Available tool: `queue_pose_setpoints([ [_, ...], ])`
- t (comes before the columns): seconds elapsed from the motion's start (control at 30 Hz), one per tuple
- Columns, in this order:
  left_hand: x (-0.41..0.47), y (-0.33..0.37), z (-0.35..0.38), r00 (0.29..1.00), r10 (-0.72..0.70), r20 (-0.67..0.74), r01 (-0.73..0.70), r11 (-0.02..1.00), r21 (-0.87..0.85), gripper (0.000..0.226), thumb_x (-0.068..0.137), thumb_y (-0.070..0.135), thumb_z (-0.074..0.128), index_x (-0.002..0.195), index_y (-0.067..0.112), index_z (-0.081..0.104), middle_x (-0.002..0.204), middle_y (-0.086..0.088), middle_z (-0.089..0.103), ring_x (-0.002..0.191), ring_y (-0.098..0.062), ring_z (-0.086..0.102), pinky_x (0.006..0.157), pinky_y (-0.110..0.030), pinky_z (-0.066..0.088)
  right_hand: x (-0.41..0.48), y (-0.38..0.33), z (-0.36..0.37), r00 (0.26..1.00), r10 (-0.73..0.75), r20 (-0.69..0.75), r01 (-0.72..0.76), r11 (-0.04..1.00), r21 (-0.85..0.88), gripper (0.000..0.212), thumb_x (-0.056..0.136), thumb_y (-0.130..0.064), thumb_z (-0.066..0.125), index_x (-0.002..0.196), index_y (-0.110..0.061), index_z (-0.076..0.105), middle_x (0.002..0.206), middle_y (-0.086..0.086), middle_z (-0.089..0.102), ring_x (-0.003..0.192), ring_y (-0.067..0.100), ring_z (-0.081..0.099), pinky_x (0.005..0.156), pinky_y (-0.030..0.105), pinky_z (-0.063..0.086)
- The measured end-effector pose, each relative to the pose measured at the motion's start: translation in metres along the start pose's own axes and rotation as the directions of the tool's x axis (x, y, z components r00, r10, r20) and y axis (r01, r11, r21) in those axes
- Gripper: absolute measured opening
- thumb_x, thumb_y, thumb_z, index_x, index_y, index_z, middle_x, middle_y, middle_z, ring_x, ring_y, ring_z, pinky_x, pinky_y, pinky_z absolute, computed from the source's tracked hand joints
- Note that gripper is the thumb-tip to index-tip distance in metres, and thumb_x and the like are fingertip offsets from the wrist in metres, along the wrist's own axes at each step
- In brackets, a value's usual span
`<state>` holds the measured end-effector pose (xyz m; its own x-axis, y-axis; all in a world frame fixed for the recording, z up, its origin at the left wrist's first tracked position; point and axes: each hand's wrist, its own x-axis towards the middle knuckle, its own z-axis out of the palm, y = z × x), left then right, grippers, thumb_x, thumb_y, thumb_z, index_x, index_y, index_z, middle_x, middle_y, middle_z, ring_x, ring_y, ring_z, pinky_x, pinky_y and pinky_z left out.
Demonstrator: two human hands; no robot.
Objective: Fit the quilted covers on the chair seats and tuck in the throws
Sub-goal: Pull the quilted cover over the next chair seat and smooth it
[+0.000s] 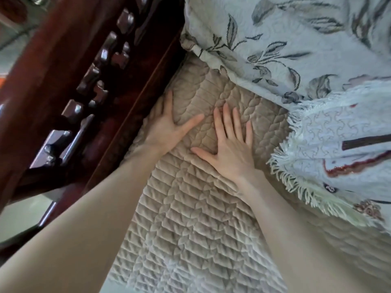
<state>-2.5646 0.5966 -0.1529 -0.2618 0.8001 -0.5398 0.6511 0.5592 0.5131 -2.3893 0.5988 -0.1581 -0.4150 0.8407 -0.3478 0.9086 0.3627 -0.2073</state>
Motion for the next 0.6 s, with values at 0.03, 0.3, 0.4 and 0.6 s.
queue_pose_setpoints([
  [0.03, -0.008, -0.006, 0.004, 0.999, 0.036, -0.040, -0.036, 0.999, 0.005, 0.111, 0.069, 0.088, 0.036, 0.154, 0.030, -0.005, 0.163, -0.001, -0.001, 0.149, -0.020, 0.003, 0.120, -0.042, 0.005, -0.011, 0.003, -0.002, 1.000, -0.008, -0.006, 0.008, 1.000, 0.027, 0.103, 0.078, -0.086, 0.012, 0.155, -0.019, -0.004, 0.163, 0.003, -0.007, 0.149, 0.020, -0.010, 0.118, 0.047, -0.006],
  [0.3, -0.073, -0.043, 0.045, 0.977, 0.155, -0.145, -0.102, 0.943, 0.317, 0.093, 0.079, 0.084, 0.015, 0.148, 0.032, -0.021, 0.160, 0.003, -0.020, 0.147, -0.017, -0.019, 0.114, -0.050, -0.014, -0.071, 0.038, 0.015, 0.999, -0.013, 0.049, 0.014, 1.000, -0.019, 0.094, 0.083, -0.082, 0.008, 0.154, -0.022, -0.002, 0.162, -0.001, -0.007, 0.149, 0.018, -0.010, 0.116, 0.044, -0.008],
  [0.4, -0.093, -0.045, 0.058, 0.968, 0.198, -0.155, -0.123, 0.911, 0.393, 0.086, 0.085, 0.079, 0.008, 0.150, 0.029, -0.018, 0.159, 0.003, -0.022, 0.147, -0.023, -0.017, 0.115, -0.059, -0.006, -0.087, 0.049, 0.019, 0.999, -0.026, 0.018, 0.027, 0.999, -0.041, 0.089, 0.088, -0.077, 0.011, 0.155, -0.018, 0.010, 0.163, 0.002, 0.002, 0.149, 0.020, 0.001, 0.116, 0.044, 0.003],
  [0.6, -0.141, -0.051, 0.083, 0.951, 0.301, -0.066, -0.233, 0.842, 0.487, 0.081, 0.093, 0.070, 0.016, 0.156, 0.022, 0.002, 0.163, -0.001, -0.010, 0.148, -0.028, -0.012, 0.115, -0.060, -0.008, -0.119, 0.055, 0.024, 1.000, -0.027, 0.012, 0.028, 0.999, -0.045, 0.093, 0.087, -0.074, 0.026, 0.154, -0.012, 0.011, 0.162, 0.006, 0.005, 0.149, 0.023, 0.005, 0.118, 0.047, 0.006],
])
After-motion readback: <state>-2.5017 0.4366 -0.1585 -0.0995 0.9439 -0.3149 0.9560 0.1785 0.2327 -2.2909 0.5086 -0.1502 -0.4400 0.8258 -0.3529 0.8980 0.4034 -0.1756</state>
